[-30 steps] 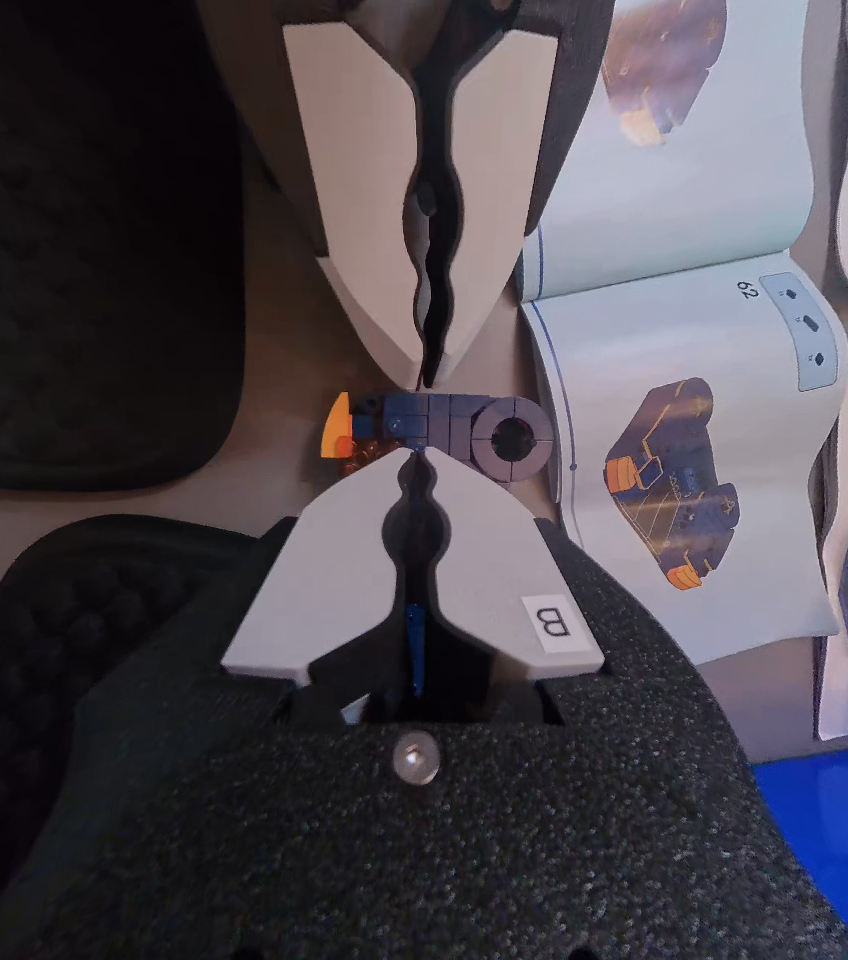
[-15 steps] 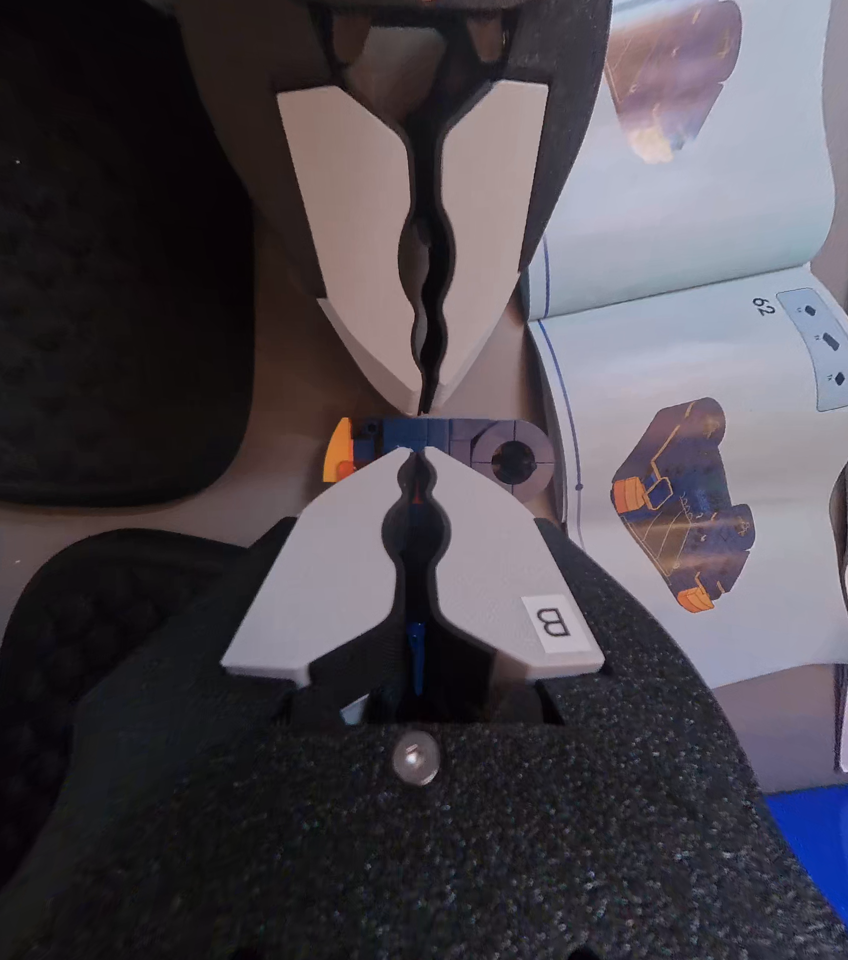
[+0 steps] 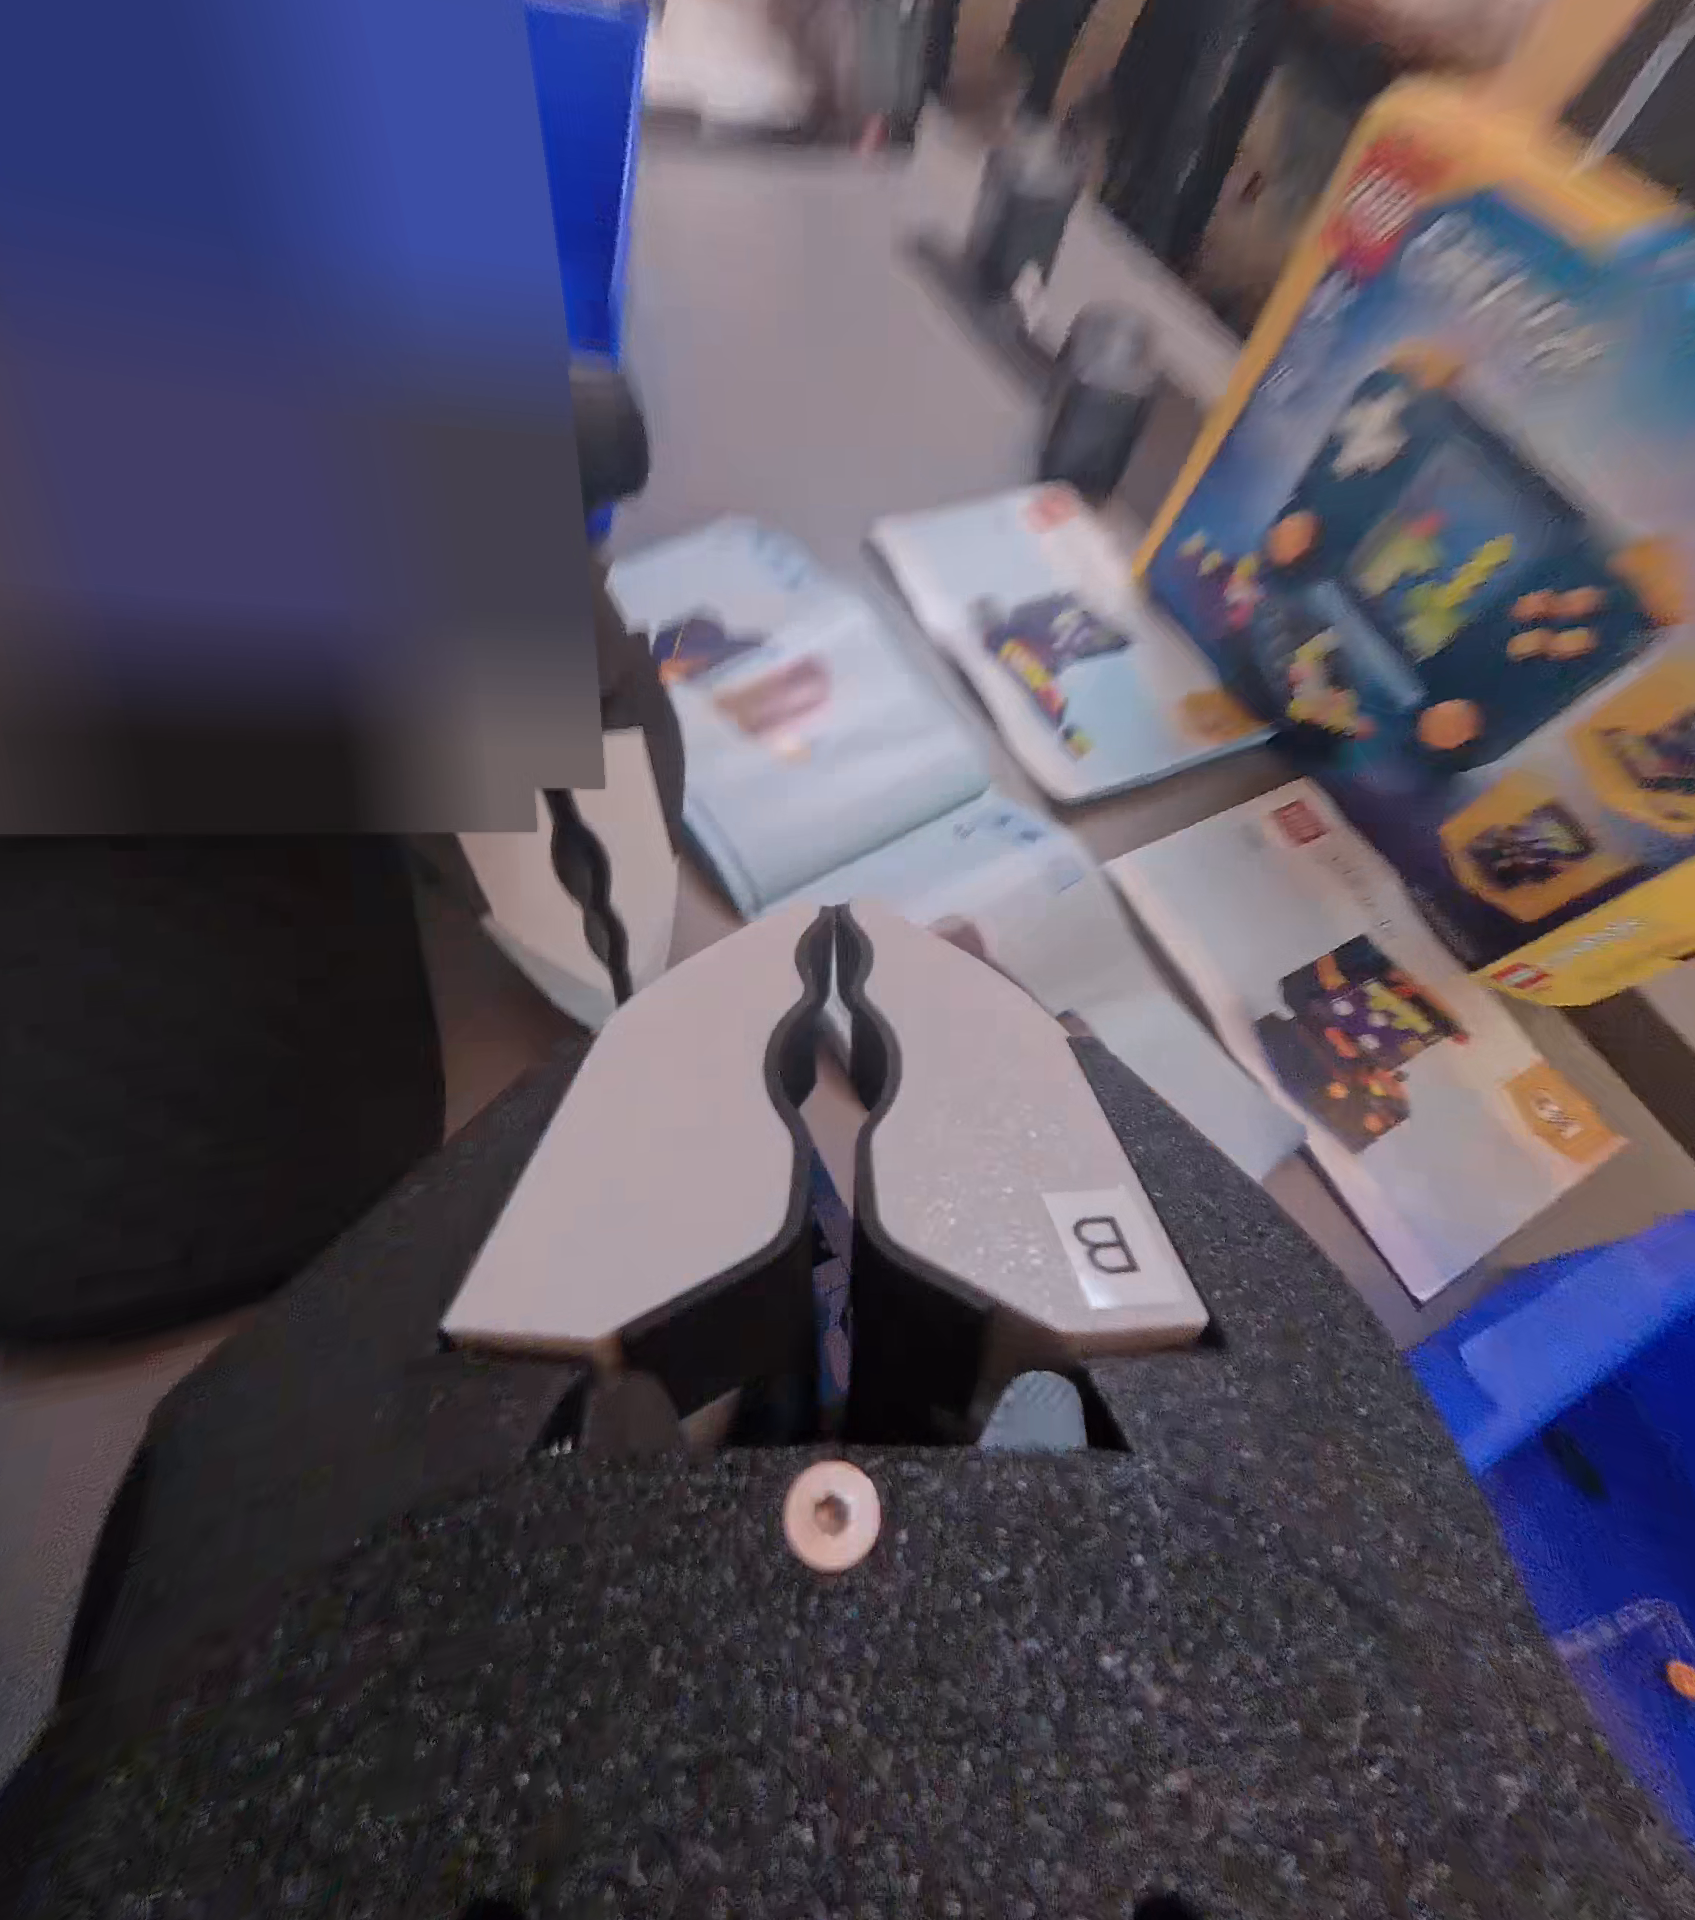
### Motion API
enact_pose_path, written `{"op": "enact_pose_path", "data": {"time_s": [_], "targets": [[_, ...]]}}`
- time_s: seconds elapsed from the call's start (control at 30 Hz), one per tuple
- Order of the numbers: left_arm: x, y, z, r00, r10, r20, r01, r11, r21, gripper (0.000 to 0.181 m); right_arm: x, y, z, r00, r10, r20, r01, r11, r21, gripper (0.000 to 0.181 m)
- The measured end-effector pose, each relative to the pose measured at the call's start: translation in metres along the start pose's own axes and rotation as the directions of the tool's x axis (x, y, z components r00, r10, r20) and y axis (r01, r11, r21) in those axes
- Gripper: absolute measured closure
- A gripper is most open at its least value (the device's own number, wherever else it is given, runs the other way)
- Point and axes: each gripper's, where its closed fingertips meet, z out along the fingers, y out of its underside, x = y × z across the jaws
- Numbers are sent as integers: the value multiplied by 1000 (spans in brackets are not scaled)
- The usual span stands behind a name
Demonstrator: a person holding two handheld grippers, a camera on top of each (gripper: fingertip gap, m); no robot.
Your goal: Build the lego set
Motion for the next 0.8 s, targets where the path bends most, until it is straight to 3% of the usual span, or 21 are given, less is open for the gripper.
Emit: {"op": "enact_pose_path", "data": {"time_s": [0.03, 0.13, 0.23, 0.4, 0.6, 0.8], "targets": [[1, 0, 0, 1000, 3, -9, -3, 1000, 1, 179, 4, -6, -13, 1000, 23, -12, -23, 997, 70, 164], [6, 3, 2, 999, 29, -28, -30, 999, -27, 179, 12, -5, -41, 997, 70, -40, -61, 976, 208, 148], [11, 9, 5, 997, 59, -42, -62, 995, -73, 178, -4, -3, -52, 992, 117, 47, -126, 929, 349, 143], [10, 11, 6, 997, 65, -31, -68, 993, -94, 178, -32, 4, -43, 971, 211, 114, -237, 770, 593, 151], [8, 3, 0, 999, 19, -40, -20, 999, -30, 176, 15, 43, -39, 924, 308, -225, -135, 815, 563, 158], [11, 6, 1, 998, 35, -44, -37, 998, -52, 173, 20, 53, -37, 893, 237, -384, -8, 859, 512, 161]]}}
